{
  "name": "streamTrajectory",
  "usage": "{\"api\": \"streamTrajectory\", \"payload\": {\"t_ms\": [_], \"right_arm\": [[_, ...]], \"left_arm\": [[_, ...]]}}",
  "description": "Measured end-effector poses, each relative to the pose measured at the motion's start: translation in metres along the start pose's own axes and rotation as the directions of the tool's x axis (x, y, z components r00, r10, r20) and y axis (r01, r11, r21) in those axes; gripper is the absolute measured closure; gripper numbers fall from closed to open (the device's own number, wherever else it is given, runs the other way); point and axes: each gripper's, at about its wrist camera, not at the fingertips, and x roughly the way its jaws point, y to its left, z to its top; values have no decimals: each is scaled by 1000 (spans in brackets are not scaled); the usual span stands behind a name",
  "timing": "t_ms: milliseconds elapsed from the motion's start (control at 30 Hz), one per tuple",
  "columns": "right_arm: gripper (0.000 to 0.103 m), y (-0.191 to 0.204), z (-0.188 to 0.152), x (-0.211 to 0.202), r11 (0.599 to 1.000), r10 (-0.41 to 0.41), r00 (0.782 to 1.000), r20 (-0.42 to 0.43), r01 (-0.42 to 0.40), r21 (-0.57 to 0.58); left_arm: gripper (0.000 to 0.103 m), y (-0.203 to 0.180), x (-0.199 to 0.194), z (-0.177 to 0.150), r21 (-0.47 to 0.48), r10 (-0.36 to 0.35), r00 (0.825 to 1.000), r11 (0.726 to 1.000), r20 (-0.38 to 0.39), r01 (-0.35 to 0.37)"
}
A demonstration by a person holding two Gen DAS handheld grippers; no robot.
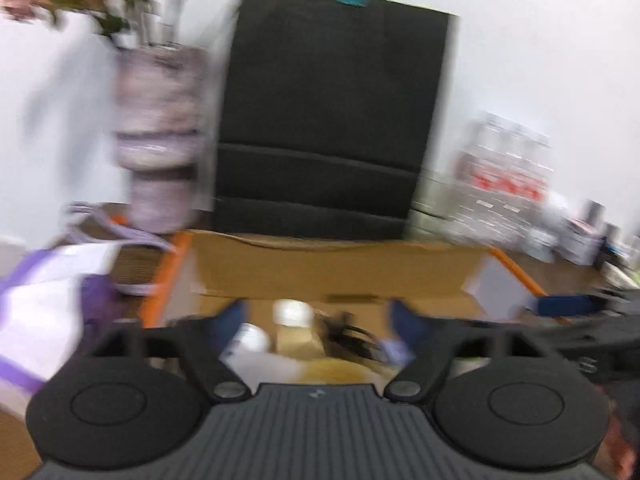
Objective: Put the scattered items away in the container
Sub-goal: 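Carry the green tissue pack and beige stick over the box and release both inside, then withdraw both grippers from the box toward the white disc and plastic wrapper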
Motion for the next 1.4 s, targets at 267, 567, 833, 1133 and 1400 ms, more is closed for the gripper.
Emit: {"api": "streamTrajectory", "payload": {"t_ms": [267, 567, 833, 1133, 1400], "right_arm": [[0, -3, 1, 1, 1000, -6, 999, -34, 6, 2], [0, -2, 3, -1, 1000, -5, 1000, -30, 5, 5], [0, -3, 1, -17, 1000, 30, 999, -13, -30, 9], [0, -2, -12, -69, 997, 61, 996, 69, -58, -42], [0, -8, -37, -96, 998, 37, 995, 90, -32, -56]], "left_arm": [[0, 2, 0, 2, -2, 27, 999, 1000, -19, -27], [0, 1, -2, 3, 5, 21, 1000, 1000, -21, -20], [0, 6, -26, 5, 17, -2, 1000, 1000, 13, 2], [0, 16, -74, -8, 61, -30, 997, 998, 73, 25], [0, 25, -99, -23, 86, -42, 996, 996, 74, 36]]}}
